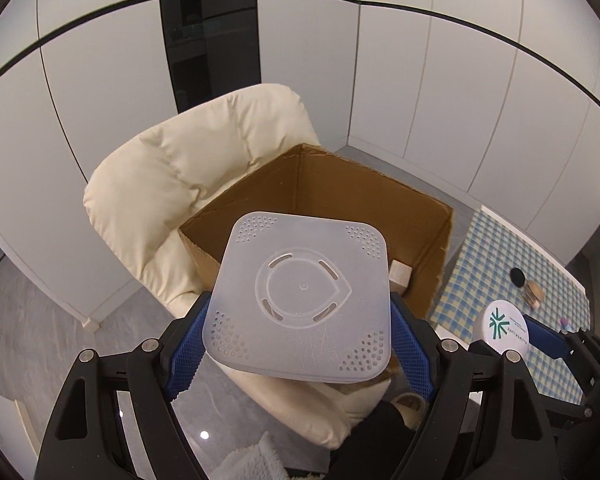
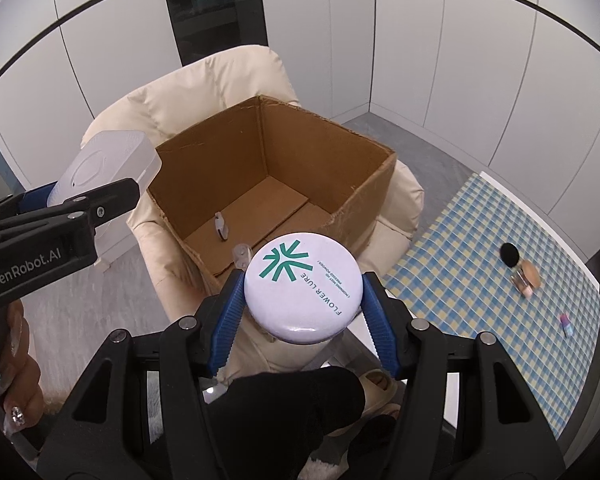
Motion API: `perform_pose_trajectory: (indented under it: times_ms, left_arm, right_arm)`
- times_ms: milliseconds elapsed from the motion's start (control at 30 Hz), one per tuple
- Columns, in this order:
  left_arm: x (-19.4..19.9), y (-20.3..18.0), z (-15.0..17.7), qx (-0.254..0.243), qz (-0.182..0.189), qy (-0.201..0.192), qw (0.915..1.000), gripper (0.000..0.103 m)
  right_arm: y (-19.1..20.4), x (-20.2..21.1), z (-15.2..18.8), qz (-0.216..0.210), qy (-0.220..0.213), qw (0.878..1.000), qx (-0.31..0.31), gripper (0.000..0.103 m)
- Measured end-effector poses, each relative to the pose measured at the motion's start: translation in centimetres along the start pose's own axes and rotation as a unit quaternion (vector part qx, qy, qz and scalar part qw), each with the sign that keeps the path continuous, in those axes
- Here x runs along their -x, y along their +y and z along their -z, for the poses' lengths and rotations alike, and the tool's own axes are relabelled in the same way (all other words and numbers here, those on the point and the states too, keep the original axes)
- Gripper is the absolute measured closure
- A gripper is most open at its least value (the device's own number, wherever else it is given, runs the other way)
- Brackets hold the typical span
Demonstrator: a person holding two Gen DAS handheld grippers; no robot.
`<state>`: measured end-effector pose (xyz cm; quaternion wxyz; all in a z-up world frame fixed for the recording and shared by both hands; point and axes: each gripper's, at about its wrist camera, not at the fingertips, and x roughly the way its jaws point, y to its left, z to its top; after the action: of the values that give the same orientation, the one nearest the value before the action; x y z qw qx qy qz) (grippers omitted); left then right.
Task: Organize objects
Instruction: 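Lower the white compact with the right tool into the box while the left tool lowers the clear case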
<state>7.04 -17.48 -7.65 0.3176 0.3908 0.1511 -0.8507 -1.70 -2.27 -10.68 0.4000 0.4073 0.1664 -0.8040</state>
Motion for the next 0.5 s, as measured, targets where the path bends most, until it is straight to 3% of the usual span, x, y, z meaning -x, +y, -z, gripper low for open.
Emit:
perform_pose_trajectory:
  times_ms: [500]
  left_arm:
    - [-8.9, 0.4, -3.0, 0.034, -0.008, 0.037, 0.9987, 0.020]
  right_arm:
    - [0.0, -9.3, -4.9, -0.013, 0.038, 0.999, 0.004, 0.043]
